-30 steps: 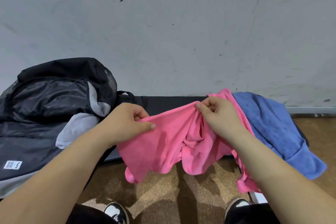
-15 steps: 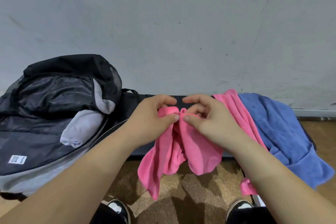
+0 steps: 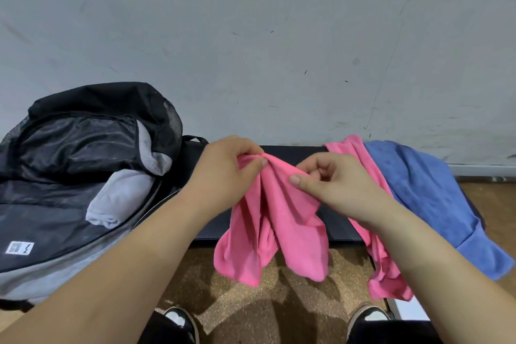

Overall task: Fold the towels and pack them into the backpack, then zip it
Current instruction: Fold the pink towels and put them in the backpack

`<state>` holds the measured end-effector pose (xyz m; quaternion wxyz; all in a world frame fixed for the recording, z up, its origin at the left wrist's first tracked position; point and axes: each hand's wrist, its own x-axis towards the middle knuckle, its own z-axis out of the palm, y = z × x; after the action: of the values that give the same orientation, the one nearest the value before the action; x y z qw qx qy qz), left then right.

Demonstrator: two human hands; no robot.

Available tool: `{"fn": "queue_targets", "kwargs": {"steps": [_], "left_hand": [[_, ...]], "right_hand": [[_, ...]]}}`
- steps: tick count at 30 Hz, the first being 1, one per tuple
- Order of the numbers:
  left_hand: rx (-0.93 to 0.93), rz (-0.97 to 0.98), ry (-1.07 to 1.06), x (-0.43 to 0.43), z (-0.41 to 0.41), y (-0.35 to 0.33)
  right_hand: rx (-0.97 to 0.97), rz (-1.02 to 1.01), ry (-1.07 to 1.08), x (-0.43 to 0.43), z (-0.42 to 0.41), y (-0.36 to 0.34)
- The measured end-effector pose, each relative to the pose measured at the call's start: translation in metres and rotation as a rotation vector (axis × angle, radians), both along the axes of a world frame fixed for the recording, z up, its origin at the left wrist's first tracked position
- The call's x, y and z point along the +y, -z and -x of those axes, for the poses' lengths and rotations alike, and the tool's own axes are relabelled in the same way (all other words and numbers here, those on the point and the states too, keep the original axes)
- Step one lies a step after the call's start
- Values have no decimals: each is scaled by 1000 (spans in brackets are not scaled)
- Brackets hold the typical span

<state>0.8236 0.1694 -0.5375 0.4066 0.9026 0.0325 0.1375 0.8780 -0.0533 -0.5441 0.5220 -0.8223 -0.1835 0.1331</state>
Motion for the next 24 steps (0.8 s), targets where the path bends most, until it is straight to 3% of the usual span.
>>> {"fn": "queue_targets", "kwargs": {"steps": [2,5,10,15,22,24], "left_hand": [[3,6,-49,7,-1,0],[76,44,-77,12,-2,3],[143,547,-149,2,3,-1],[132,863,-64,-22,14,-14],[190,1128,-3,-27,14,-14],[211,1160,37,-24,14,-13]], "right_hand": [[74,-10,14,-8,-4,1],[138,-182,96,-11,-4,0],[43,-318,198,0,5,-2],[112,-489,178,23,27,-6],[240,-596,7,21,28,-13],[194,-566,-33,18,27,-12]]}}
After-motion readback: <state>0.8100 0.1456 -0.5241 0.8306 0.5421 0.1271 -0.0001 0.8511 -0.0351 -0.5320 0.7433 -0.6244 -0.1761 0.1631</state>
